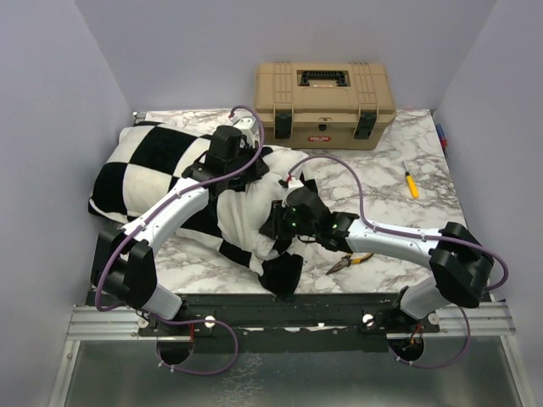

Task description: Remove the pillowcase from the pillow

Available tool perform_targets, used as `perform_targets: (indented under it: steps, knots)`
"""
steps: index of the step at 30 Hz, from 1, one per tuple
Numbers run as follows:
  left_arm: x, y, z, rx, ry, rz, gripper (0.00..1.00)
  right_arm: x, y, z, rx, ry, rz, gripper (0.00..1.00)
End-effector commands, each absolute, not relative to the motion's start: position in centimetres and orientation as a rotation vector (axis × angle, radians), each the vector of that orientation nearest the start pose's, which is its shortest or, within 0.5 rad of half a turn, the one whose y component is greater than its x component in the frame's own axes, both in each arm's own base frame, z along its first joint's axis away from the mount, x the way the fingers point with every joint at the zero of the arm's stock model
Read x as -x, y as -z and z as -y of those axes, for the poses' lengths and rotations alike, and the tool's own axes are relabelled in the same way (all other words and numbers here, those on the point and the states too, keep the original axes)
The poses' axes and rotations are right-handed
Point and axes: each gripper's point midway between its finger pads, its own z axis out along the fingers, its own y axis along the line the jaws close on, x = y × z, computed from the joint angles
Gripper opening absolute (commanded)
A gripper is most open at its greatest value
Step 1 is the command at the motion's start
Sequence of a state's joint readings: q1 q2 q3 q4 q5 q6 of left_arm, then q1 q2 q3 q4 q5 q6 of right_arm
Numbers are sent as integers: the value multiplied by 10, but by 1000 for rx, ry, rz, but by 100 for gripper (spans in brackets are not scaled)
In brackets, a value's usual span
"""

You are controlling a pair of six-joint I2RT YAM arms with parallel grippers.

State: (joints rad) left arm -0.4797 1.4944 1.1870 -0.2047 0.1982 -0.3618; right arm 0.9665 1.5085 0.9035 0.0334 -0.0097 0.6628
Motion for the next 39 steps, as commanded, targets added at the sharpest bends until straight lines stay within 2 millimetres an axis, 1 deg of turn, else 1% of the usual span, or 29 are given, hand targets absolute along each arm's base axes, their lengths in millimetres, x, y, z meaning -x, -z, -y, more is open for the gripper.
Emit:
perform_targets:
  steps: [1,2,3,4,7,10,12,14,16,17,19,23,27,29,31,34,39]
  knots:
    - [-359,-229,256,-294,777,-2081,13,-230,-158,-384,378,-977,-2174,17]
    - [-358,-232,256,-294,772,-2073,21,-233,-162,-381,367,-959,-2161,9]
    - [-358,-236,254,-290,766,-2062,28,-236,-166,-377,349,-931,-2152,3]
    - [-358,-240,252,-287,760,-2051,34,-239,-170,-374,335,-914,-2138,1]
    - [-354,-259,246,-280,744,-2005,48,-247,-183,-364,289,-864,-2105,0]
    - [-346,-290,233,-270,711,-1934,54,-256,-192,-354,226,-811,-2071,0]
    - [-340,-305,219,-240,664,-1893,59,-260,-193,-346,197,-767,-2077,0]
    - [-332,-313,206,-215,622,-1874,60,-264,-196,-341,172,-742,-2079,0]
    - [-321,-312,196,-203,601,-1887,61,-267,-200,-338,155,-721,-2079,0]
    - [-315,-309,193,-201,601,-1896,61,-268,-202,-337,152,-716,-2081,0]
    - [-302,-298,188,-198,607,-1935,61,-270,-205,-336,154,-707,-2080,0]
    - [-273,-260,181,-199,633,-2042,61,-272,-212,-335,157,-701,-2071,0]
    - [-247,-222,176,-198,649,-2167,60,-272,-211,-334,157,-695,-2073,0]
    - [-238,-207,174,-185,662,-2209,60,-272,-209,-334,154,-697,-2078,0]
    - [-230,-193,173,-164,676,-2244,58,-272,-206,-335,154,-696,-2085,0]
    - [-223,-181,177,-157,718,-2278,58,-272,-203,-336,160,-697,-2096,0]
    - [-225,-159,179,-134,717,-2320,56,-270,-201,-341,178,-717,-2107,0]
